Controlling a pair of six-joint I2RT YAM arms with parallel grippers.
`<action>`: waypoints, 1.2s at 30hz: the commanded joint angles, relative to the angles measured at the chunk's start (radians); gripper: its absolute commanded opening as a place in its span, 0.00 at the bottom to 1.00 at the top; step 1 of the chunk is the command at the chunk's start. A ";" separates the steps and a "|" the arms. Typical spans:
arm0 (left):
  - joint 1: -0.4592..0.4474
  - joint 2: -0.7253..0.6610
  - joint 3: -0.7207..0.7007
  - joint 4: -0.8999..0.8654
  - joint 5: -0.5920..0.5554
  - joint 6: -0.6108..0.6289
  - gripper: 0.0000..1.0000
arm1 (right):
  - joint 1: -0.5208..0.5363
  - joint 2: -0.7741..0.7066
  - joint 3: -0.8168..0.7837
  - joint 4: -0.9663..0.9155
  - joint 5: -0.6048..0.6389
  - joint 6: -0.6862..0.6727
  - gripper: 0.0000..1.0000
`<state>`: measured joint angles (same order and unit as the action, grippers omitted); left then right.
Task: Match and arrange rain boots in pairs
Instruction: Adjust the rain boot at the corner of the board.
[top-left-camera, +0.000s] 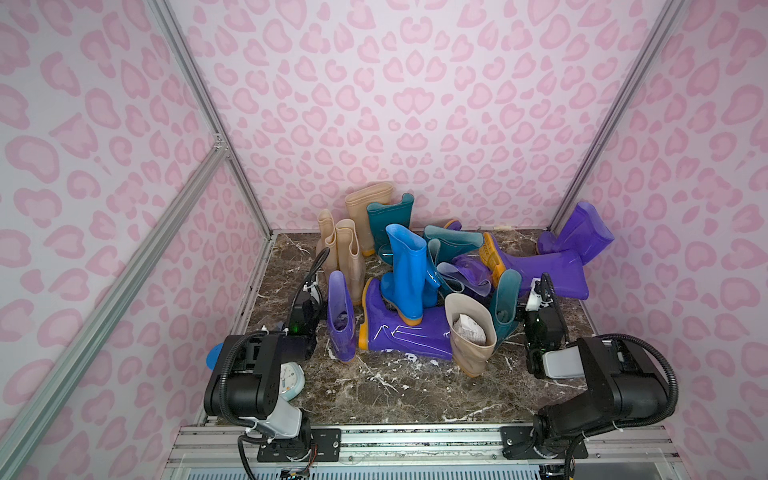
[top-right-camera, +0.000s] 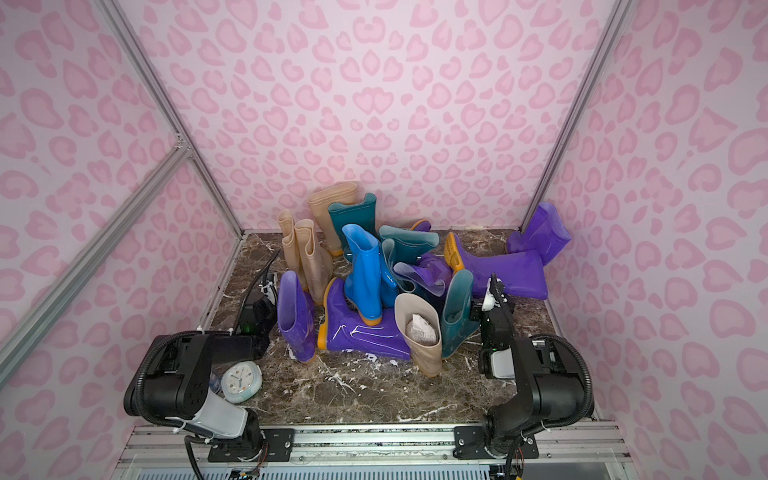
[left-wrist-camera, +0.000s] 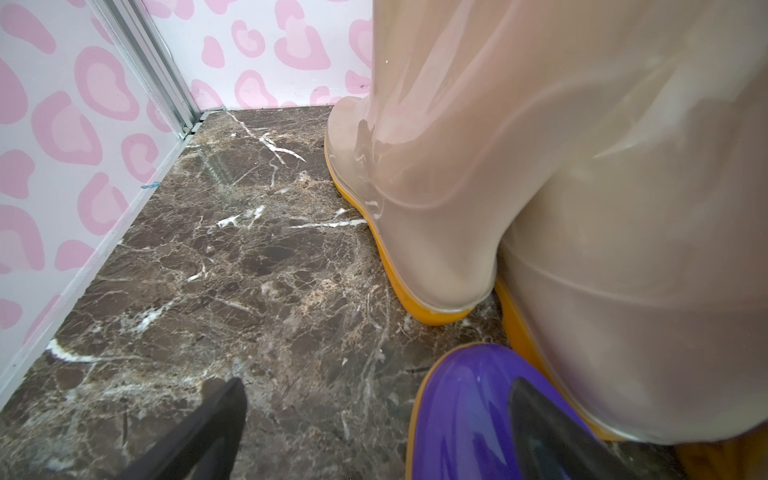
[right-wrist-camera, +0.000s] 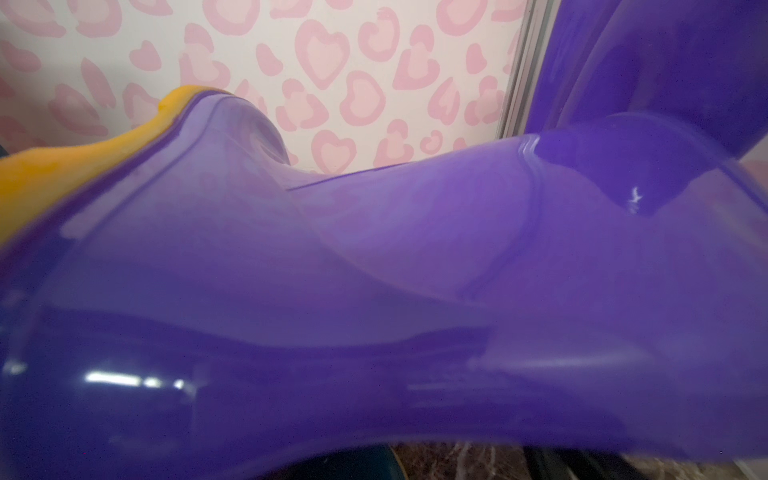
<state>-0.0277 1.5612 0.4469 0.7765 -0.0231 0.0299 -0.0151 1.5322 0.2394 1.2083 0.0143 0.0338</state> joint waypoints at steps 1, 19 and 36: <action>-0.001 -0.001 -0.001 0.006 0.025 0.008 0.99 | 0.002 0.002 -0.002 0.032 -0.029 -0.009 1.00; 0.006 -0.079 0.142 -0.305 0.035 0.005 0.99 | 0.012 -0.058 0.017 -0.047 0.068 0.018 1.00; -0.008 -0.443 0.508 -0.917 0.107 0.041 0.99 | 0.090 -0.394 0.300 -0.790 0.154 0.099 1.00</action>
<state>-0.0330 1.1488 0.8982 0.0143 0.0212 0.0513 0.0593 1.1584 0.4931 0.6086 0.1596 0.1009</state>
